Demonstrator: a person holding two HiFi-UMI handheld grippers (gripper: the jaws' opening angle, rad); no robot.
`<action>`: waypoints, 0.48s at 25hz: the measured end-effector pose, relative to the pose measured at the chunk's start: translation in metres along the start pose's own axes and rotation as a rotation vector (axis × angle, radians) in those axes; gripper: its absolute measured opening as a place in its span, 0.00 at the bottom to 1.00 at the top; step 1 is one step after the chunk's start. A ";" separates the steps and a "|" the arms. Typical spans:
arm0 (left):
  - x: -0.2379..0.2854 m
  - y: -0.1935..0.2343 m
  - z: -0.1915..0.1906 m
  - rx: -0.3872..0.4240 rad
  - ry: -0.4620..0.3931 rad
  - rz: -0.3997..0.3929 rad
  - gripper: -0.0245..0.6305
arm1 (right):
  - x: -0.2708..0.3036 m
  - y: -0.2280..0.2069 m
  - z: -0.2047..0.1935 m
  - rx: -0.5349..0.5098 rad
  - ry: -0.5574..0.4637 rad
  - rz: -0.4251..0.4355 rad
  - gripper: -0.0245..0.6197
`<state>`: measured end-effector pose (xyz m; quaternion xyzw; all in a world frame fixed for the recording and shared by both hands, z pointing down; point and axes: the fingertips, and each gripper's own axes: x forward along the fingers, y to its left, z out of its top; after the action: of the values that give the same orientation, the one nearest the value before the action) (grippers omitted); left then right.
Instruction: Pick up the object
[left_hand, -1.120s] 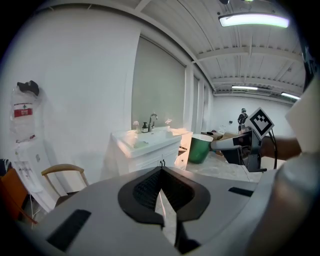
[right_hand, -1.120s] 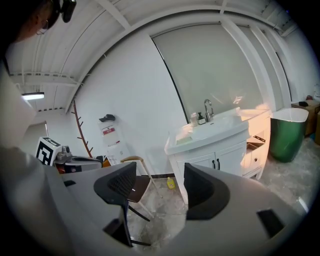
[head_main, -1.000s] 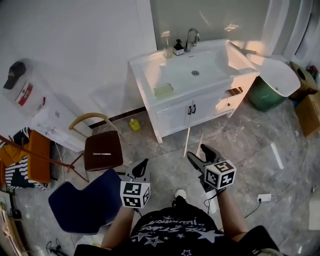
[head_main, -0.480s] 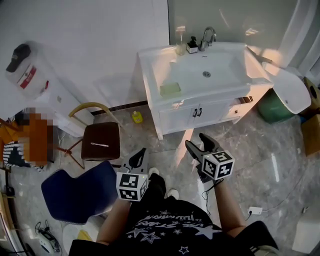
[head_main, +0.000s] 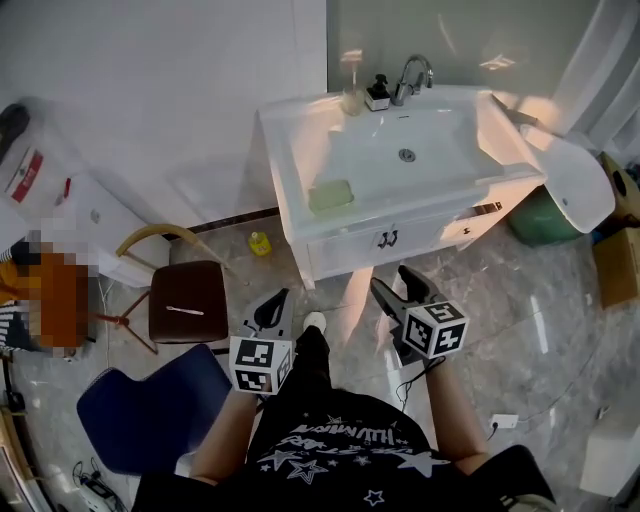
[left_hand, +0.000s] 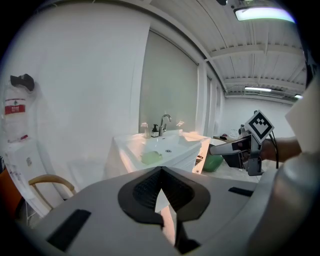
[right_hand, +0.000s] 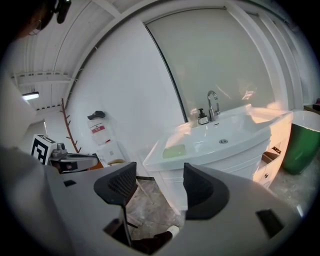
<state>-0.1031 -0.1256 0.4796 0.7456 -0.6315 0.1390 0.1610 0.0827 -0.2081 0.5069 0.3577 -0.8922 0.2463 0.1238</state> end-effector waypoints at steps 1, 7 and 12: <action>0.013 0.005 0.006 -0.001 -0.001 -0.008 0.06 | 0.010 -0.007 0.006 0.001 0.001 -0.009 0.50; 0.088 0.044 0.026 -0.010 0.042 -0.061 0.06 | 0.077 -0.039 0.038 0.012 0.041 -0.051 0.49; 0.134 0.081 0.041 0.010 0.068 -0.084 0.06 | 0.135 -0.055 0.064 0.004 0.077 -0.074 0.49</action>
<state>-0.1611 -0.2753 0.5023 0.7670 -0.5933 0.1606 0.1842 0.0226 -0.3541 0.5253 0.3808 -0.8725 0.2571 0.1662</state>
